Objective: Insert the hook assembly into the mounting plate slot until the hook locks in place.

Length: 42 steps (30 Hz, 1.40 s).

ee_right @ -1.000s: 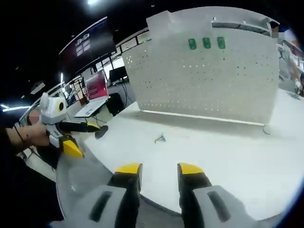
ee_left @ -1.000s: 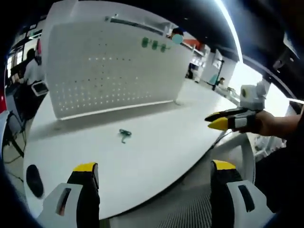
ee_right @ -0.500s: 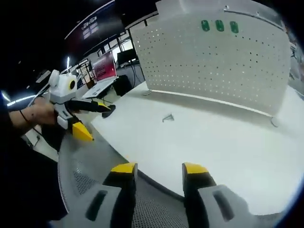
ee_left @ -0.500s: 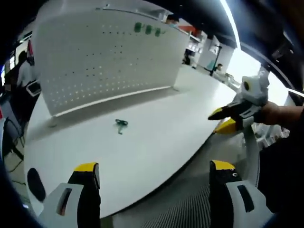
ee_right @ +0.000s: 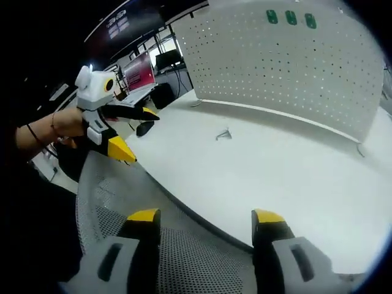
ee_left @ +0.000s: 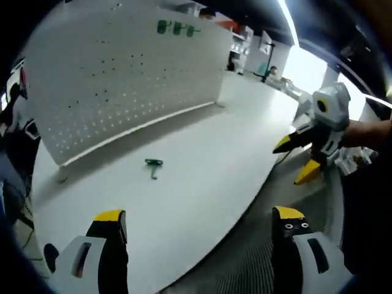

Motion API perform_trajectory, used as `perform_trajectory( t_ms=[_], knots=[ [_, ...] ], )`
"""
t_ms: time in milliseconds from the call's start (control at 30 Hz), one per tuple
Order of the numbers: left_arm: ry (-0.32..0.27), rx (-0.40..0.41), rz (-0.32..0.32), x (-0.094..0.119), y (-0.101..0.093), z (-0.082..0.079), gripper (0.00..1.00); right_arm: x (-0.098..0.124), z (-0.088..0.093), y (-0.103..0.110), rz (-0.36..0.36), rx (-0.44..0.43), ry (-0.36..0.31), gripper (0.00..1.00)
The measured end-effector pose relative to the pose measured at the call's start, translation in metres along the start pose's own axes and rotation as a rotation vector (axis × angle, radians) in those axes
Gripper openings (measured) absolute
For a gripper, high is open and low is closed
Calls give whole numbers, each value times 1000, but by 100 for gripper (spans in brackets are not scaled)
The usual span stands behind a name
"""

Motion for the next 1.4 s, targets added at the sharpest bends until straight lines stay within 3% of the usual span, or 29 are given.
perform_trajectory(
  t_ms=[167, 400, 500, 600, 1067, 1200, 1267, 1400],
  knots=[
    [36, -48, 21, -15, 12, -1, 99, 5, -6, -7, 41, -42, -59, 51],
    [40, -103, 51, -37, 28, -10, 93, 7, -7, -15, 68, -63, -73, 44],
    [59, -134, 93, -49, 31, -11, 93, 5, -8, -17, 69, -70, -73, 43],
    [59, -164, 123, -60, 35, -13, 93, 4, -12, -18, 72, -84, -93, 34],
    [25, -177, 180, -114, 52, -27, 86, -6, -10, -25, 68, -153, -81, 31],
    [9, -209, 203, -127, 58, -30, 80, -8, -8, -27, 69, -196, -80, 30],
    [15, -216, 208, -135, 63, -29, 78, -9, -9, -27, 58, -265, -87, 30],
    [31, -226, 218, -148, 69, -28, 75, -9, -11, -31, 66, -263, -86, 30]
  ],
)
Point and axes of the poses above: the point that each gripper's makers call its tool centre point, and the gripper's own axes: x roughly backward along the fingers, y roughly to its left, z roughly out of its underside, the point moved 7 cm from there along x, roughly backward along the fingers, and after that the axes turned 11 degrees about -y, right-handed, at the moved point
